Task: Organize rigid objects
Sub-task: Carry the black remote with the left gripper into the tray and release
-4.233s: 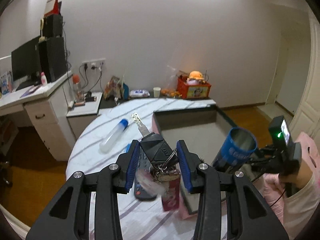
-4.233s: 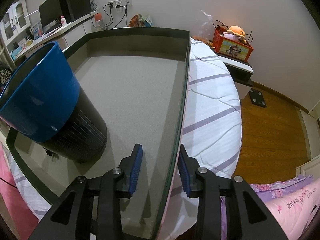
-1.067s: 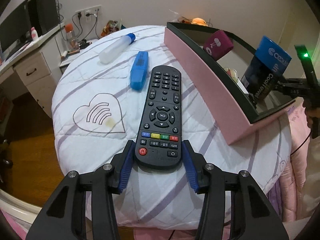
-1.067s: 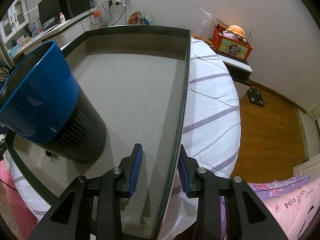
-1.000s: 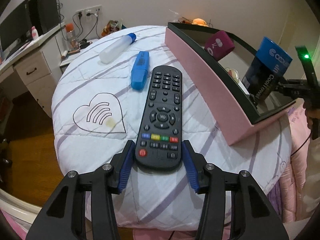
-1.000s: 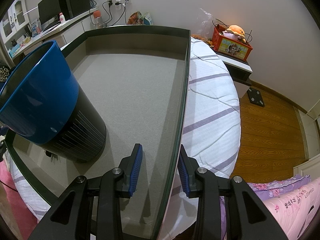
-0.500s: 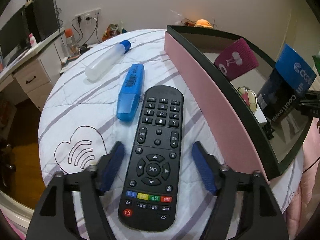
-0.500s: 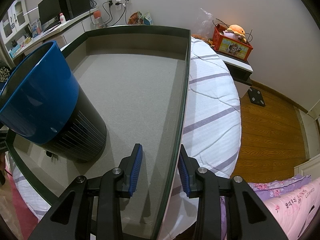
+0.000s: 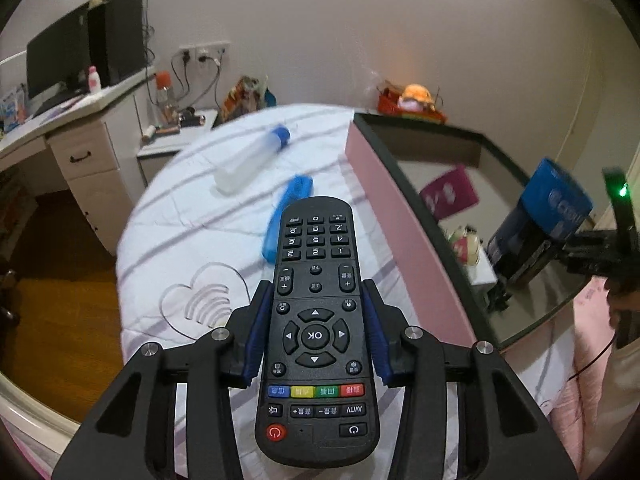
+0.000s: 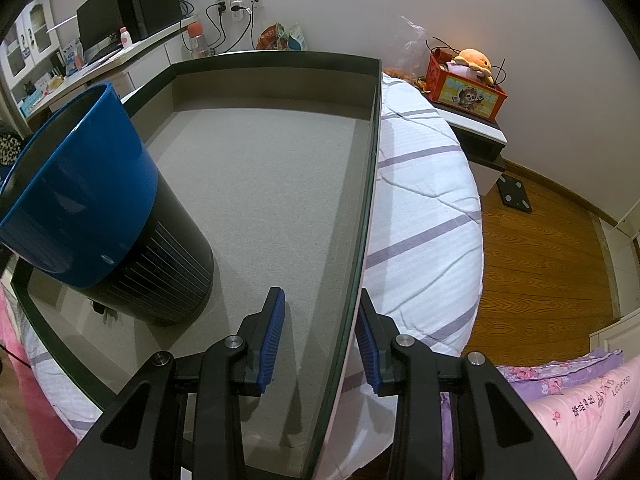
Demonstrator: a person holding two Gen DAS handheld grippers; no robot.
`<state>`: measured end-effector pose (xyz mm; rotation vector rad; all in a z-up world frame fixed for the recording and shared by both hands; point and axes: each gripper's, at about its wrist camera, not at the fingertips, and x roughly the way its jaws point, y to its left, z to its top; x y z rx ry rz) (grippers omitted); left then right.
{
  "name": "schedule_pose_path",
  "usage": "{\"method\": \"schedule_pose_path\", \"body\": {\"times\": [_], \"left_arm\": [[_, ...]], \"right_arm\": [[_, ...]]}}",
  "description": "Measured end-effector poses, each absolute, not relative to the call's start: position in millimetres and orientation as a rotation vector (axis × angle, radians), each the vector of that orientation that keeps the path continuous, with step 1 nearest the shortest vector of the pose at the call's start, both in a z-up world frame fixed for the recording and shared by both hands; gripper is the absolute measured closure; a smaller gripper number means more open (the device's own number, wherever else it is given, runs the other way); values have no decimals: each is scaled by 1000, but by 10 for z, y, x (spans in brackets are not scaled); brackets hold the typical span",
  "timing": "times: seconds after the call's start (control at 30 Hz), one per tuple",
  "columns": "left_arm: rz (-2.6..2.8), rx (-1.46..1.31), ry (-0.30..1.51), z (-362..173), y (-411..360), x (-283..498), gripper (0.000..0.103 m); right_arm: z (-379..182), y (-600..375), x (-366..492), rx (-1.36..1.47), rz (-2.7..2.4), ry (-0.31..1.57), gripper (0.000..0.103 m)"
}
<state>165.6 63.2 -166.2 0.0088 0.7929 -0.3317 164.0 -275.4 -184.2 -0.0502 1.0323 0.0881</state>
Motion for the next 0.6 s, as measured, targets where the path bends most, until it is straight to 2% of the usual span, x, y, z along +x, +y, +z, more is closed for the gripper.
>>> {"method": "schedule_pose_path", "body": {"times": [0.6], "left_arm": [[-390, 74, 653, -1057, 329, 1404, 59]], "right_arm": [[-1832, -2731, 1631, -41, 94, 1030, 66]]}}
